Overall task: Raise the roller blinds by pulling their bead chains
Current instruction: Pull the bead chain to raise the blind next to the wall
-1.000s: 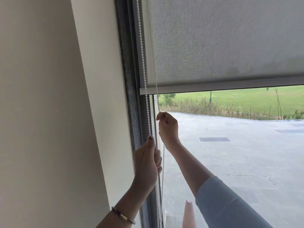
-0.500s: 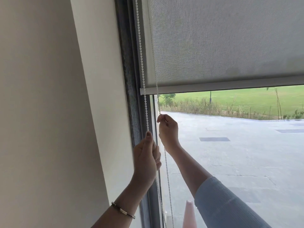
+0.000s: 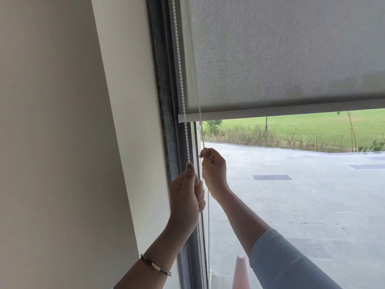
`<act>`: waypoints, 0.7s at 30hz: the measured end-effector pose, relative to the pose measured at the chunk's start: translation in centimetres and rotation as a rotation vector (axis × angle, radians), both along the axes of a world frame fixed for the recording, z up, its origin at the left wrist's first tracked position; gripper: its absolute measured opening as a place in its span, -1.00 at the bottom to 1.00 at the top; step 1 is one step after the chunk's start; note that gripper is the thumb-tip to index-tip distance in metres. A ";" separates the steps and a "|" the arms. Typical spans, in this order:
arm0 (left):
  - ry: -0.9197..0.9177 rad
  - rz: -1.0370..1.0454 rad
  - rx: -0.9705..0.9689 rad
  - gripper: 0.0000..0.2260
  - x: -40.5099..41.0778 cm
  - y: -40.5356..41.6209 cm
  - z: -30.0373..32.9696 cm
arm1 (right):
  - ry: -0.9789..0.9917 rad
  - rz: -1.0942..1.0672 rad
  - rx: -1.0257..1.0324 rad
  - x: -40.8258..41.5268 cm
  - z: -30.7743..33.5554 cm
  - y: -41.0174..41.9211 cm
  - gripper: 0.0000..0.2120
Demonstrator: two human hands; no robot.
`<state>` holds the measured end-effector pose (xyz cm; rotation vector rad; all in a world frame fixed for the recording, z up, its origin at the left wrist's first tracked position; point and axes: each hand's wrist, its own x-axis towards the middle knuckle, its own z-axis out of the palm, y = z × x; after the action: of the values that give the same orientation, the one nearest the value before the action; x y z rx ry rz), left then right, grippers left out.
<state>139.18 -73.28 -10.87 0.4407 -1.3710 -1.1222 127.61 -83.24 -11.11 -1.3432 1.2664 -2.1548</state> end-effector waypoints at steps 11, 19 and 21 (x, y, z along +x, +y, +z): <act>-0.231 0.448 -0.099 -0.82 -0.3 -1.8 -0.1 | 0.094 0.022 0.072 -1.9 -1.0 2.7 -0.80; 0.022 0.291 0.020 -0.58 -1.1 -1.4 -0.6 | 0.178 0.087 0.247 -2.2 -0.9 1.6 -0.62; 0.024 0.276 -0.005 -0.57 -0.7 -1.0 -0.8 | 0.175 0.223 0.379 -1.1 -1.2 0.5 -0.33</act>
<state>138.47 -74.25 -11.70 0.5921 -1.2487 -0.8943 126.51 -82.74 -12.34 -1.4491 1.4245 -1.5803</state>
